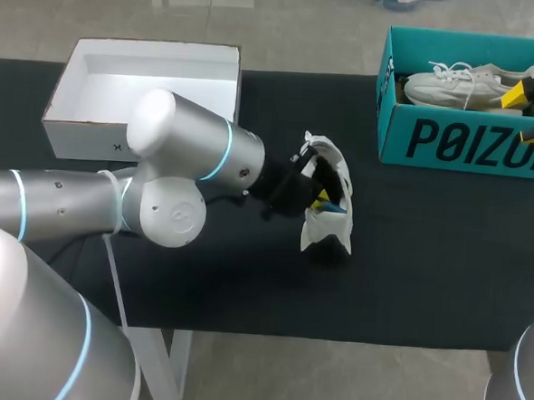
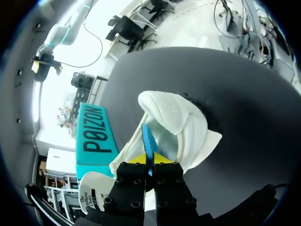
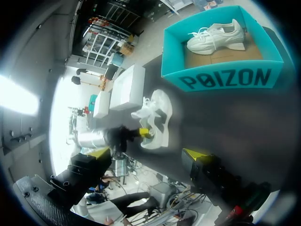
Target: Take the shoe out of the shoebox, open the shoe tongue, remove and reinsert the insole, then place the shoe into the shoebox
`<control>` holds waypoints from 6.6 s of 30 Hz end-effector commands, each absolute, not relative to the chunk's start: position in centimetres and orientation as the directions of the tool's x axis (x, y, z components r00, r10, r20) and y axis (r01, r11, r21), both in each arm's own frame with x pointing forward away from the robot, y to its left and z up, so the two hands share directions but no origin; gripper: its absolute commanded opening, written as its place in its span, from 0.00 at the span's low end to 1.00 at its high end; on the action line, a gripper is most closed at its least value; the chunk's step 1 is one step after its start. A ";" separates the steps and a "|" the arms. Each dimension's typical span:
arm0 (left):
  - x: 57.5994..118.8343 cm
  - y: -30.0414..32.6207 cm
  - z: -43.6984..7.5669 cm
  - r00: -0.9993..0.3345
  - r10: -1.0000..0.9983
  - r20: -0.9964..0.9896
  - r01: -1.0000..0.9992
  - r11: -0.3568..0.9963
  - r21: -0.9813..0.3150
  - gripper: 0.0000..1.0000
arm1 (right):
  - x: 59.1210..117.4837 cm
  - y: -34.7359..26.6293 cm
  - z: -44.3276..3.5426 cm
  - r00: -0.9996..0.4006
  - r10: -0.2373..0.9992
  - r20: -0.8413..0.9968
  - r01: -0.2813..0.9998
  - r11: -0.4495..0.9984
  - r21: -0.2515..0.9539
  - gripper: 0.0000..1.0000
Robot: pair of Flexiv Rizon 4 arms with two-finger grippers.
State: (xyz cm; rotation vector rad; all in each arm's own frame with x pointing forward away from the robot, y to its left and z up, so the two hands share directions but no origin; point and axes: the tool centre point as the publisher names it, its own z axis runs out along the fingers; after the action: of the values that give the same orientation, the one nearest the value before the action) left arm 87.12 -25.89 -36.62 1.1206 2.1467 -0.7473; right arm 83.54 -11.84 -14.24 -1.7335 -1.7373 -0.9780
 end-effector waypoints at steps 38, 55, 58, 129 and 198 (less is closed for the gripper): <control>83.7 -26.1 -34.1 -0.484 0.534 -0.693 0.859 0.438 -0.263 0.15 | 83.5 -11.8 -14.3 -0.068 0.635 0.769 0.988 -0.067 0.143 1.00; 85.7 -26.1 -32.3 -0.434 0.599 -0.673 0.891 0.397 -0.221 0.00 | 83.5 -11.8 -14.3 -0.068 0.635 0.769 0.988 -0.067 0.143 1.00; 86.2 -26.7 -32.2 -0.332 0.722 -0.606 0.939 0.315 -0.140 0.00 | 83.5 -11.8 -14.3 -0.068 0.635 0.769 0.988 -0.067 0.143 1.00; 90.0 -29.2 -37.0 0.326 0.907 -0.268 0.943 -0.291 0.162 0.00 | 83.5 -11.8 -14.3 -0.068 0.635 0.769 0.988 -0.067 0.143 1.00; 89.8 -27.4 -33.1 0.102 0.974 -0.202 0.994 -0.092 0.060 0.97 | 83.5 -11.8 -14.3 -0.068 0.635 0.769 0.988 -0.067 0.143 1.00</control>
State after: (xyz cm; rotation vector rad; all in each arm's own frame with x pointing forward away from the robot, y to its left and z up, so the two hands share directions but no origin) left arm 90.03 -27.70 -33.43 2.1922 1.9882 -0.1622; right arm 83.54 -11.85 -14.24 -1.7336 -1.7374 -0.9779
